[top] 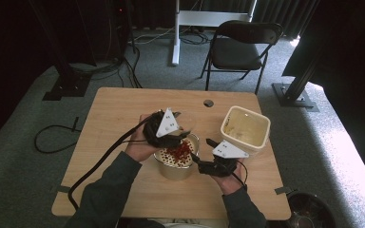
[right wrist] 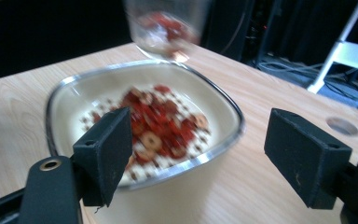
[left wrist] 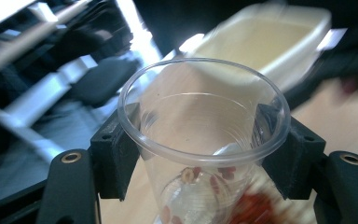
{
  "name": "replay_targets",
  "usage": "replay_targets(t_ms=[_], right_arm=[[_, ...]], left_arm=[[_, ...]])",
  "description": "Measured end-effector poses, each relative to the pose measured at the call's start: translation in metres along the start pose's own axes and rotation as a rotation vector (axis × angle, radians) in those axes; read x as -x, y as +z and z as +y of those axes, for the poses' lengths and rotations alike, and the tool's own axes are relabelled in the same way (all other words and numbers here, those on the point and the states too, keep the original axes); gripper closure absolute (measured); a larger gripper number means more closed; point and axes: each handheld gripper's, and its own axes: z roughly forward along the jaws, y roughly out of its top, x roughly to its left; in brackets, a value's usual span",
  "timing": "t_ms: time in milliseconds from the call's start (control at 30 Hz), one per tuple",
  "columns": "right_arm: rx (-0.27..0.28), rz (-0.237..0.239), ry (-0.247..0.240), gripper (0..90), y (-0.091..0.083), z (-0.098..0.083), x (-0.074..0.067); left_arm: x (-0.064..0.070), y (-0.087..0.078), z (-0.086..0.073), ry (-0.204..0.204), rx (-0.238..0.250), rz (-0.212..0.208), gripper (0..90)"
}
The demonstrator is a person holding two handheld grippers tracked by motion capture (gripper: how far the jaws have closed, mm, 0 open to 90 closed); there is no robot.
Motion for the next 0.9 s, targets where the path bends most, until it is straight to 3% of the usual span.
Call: replay_targets(t_ms=[267, 433, 633, 800, 833, 867, 900], right_arm=[[-0.065, -0.044, 0.054, 24.8, -0.012, -0.029, 0.016], [-0.079, -0.052, 0.068, 25.5, -0.014, -0.038, 0.02], [-0.084, -0.055, 0.077, 25.7, -0.014, -0.041, 0.021], [-0.091, -0.052, 0.08, 25.8, -0.012, -0.043, 0.021], [-0.091, -0.052, 0.08, 25.8, -0.012, -0.043, 0.021], [-0.092, -0.05, 0.08, 25.8, -0.012, -0.044, 0.021], [-0.093, -0.05, 0.084, 25.8, -0.011, -0.044, 0.021]], left_arm=[[0.013, 0.001, -0.014, 0.326, -0.182, 0.148, 34.2], [0.021, 0.001, -0.02, 0.509, -0.25, 0.233, 34.2], [0.036, 0.005, -0.035, 0.791, -0.367, 0.339, 34.3], [0.05, 0.006, -0.043, 0.986, -0.398, 0.386, 34.6], [0.05, 0.006, -0.043, 0.986, -0.398, 0.386, 34.6], [0.054, 0.007, -0.045, 1.05, -0.401, 0.406, 34.6], [0.056, 0.007, -0.046, 1.087, -0.409, 0.414, 34.6]])
